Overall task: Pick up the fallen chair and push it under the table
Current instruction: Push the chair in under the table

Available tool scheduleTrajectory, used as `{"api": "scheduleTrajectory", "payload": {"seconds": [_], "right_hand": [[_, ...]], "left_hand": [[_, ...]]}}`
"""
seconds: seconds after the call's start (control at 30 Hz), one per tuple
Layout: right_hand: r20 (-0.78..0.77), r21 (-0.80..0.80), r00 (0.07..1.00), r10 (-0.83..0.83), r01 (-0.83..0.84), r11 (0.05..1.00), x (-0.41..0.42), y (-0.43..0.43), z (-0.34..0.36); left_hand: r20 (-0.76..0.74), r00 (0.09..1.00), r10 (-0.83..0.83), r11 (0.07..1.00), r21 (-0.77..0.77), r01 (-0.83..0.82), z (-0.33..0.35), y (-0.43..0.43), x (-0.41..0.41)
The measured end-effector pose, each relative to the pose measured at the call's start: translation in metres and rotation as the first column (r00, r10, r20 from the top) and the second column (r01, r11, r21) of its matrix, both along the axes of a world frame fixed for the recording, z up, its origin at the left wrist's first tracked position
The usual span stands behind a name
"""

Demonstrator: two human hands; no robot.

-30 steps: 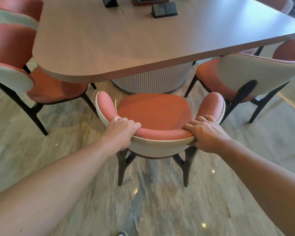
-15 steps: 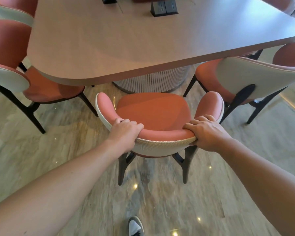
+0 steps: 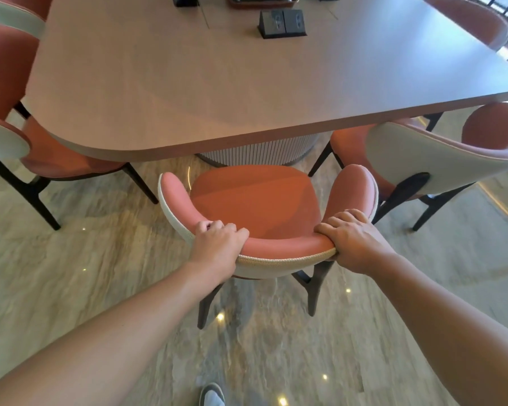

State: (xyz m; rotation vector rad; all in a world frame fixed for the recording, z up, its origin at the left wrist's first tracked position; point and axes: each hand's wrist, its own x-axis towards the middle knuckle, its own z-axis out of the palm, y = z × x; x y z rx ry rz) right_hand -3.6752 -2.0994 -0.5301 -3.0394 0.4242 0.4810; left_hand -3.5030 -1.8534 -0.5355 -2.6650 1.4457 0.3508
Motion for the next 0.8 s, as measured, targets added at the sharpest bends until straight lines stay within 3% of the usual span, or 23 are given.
{"api": "scheduleTrajectory", "payload": {"seconds": [0.37,0.8], "right_hand": [[0.029,0.033,0.996,0.085,-0.086,0.996,0.019,-0.019,0.001],[0.012,0.043,0.976,0.219,-0.219,0.975,0.001,-0.086,-0.038]], "left_hand": [[0.012,0.998,0.063,0.997,0.038,-0.063,0.012,-0.012,0.016],[0.019,0.978,0.206,0.977,0.055,-0.207,-0.025,-0.053,-0.047]]}}
